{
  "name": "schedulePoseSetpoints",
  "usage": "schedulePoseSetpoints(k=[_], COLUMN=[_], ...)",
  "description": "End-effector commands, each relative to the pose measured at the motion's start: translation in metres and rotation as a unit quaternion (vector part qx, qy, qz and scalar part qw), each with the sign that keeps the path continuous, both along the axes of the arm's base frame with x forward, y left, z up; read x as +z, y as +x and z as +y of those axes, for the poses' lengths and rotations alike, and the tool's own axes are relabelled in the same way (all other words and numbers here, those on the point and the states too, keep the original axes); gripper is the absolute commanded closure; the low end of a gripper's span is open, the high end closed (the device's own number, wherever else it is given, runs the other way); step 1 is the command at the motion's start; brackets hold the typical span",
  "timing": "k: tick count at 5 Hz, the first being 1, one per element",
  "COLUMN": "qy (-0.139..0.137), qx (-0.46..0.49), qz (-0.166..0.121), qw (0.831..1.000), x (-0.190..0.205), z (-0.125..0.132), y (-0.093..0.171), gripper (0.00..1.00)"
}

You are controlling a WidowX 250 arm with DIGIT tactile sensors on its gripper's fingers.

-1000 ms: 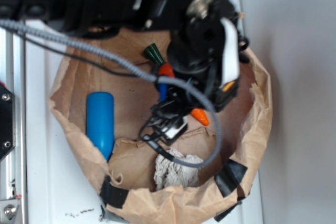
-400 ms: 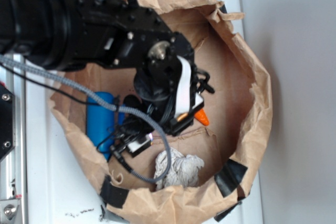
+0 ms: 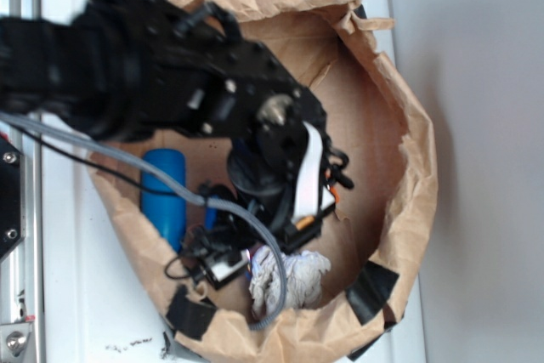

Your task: Grab the white paper.

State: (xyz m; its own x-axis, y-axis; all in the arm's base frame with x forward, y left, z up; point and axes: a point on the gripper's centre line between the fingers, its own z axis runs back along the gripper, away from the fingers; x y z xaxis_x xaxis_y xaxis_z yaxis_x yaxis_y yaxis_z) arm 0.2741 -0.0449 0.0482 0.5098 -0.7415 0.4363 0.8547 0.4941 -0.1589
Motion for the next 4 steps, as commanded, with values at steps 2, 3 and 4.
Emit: schedulePoseSetpoints(k=[2, 3, 4], qy=[-0.086, -0.077, -0.081], qx=[-0.032, -0.025, -0.027], qz=[-0.011, -0.013, -0.023], qw=[0.996, 0.997, 0.996], x=[0.001, -0.003, 0.001], z=[-0.033, -0.037, -0.035], y=[0.020, 0.016, 0.009], gripper=[0.00, 1.00, 1.00])
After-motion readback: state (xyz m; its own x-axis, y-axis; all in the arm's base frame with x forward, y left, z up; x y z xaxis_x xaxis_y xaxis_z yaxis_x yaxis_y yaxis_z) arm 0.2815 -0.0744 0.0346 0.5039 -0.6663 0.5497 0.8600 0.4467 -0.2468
